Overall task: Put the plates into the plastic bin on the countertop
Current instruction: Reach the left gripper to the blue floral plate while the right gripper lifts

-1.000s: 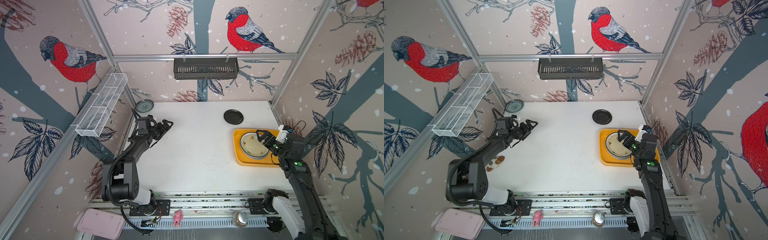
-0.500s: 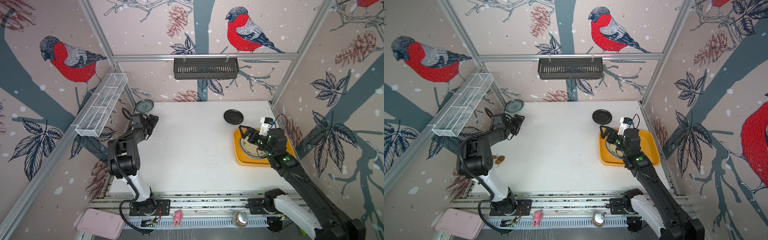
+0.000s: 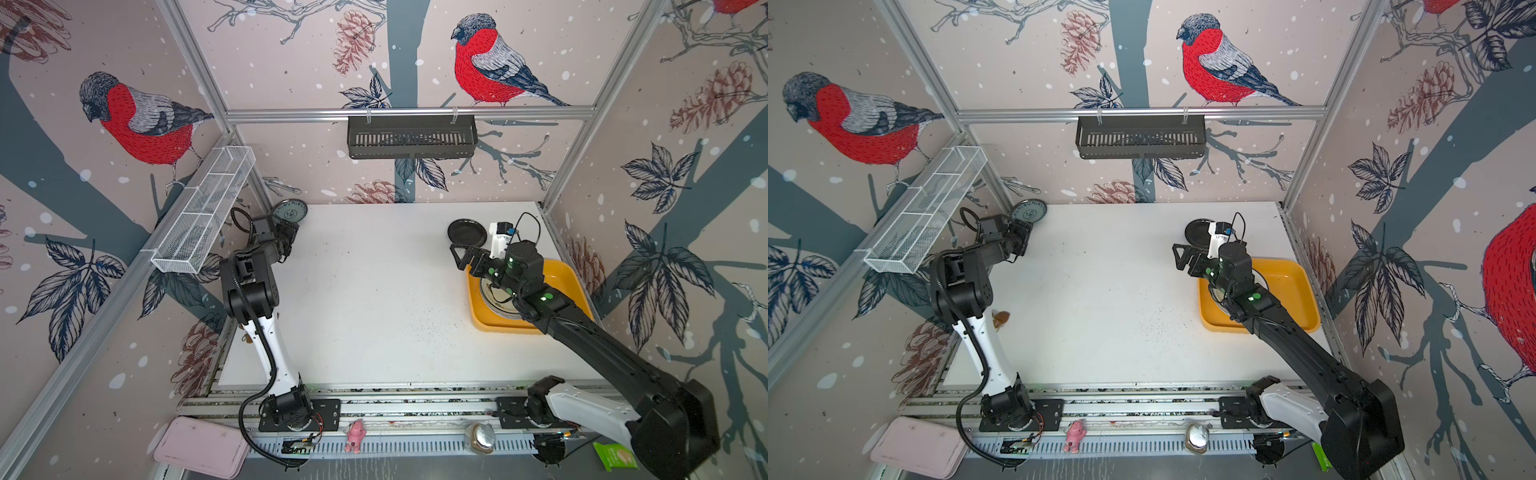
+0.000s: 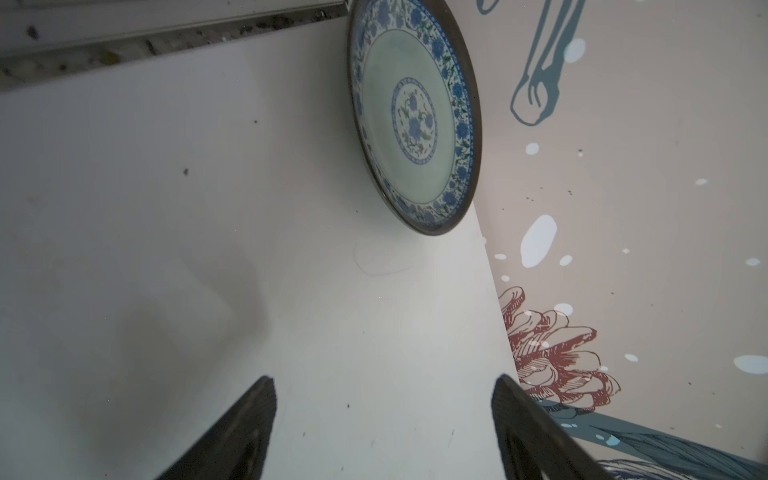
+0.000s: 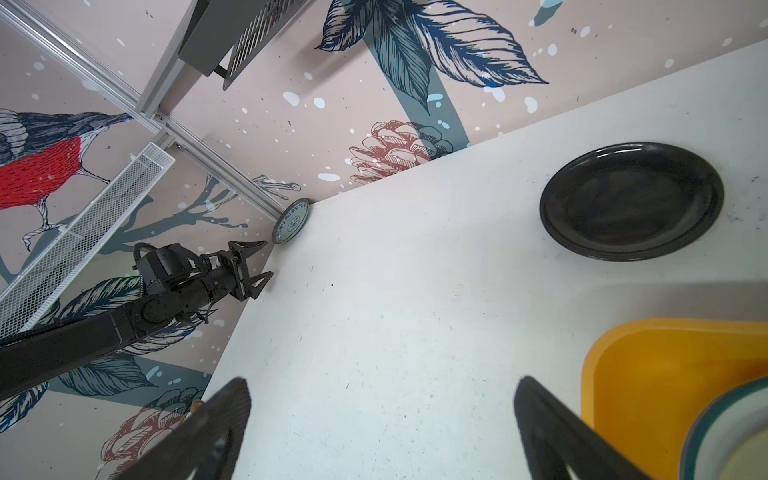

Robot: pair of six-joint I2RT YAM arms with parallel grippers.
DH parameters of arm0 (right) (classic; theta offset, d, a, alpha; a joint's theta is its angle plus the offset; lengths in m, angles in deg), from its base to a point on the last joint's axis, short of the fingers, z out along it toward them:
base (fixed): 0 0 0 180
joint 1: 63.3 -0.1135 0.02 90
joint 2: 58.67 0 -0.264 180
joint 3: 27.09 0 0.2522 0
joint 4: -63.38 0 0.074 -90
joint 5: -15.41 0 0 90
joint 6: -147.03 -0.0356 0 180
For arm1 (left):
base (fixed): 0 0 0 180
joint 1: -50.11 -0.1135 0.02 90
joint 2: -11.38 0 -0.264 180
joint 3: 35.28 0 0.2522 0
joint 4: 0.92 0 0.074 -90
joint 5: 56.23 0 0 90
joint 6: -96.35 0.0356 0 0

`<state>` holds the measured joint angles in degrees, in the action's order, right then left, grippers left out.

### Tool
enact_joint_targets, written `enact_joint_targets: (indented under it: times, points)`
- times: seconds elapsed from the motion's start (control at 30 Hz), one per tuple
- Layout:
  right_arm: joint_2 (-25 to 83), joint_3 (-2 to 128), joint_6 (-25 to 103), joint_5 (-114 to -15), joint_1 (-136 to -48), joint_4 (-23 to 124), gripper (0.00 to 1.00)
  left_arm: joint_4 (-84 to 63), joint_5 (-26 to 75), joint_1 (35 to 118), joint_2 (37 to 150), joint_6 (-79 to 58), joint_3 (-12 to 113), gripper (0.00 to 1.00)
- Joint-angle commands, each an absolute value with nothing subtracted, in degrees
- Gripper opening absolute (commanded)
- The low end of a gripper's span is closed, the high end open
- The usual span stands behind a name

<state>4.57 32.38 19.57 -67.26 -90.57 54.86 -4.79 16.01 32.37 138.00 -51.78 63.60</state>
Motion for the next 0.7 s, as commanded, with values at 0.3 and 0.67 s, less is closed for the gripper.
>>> enact_joint_targets:
  times: [0.3, 0.67]
  points:
    - [10.4, 36.4, 18.8, -72.8, -93.0, 56.1, 1.00, -8.2, 17.4, 31.4, 152.0, -58.2, 78.8, 0.57]
    - [12.1, 38.5, 18.4, -77.1, -92.7, 53.3, 1.00, -4.0, 21.9, 31.4, 156.3, -67.0, 77.4, 0.50]
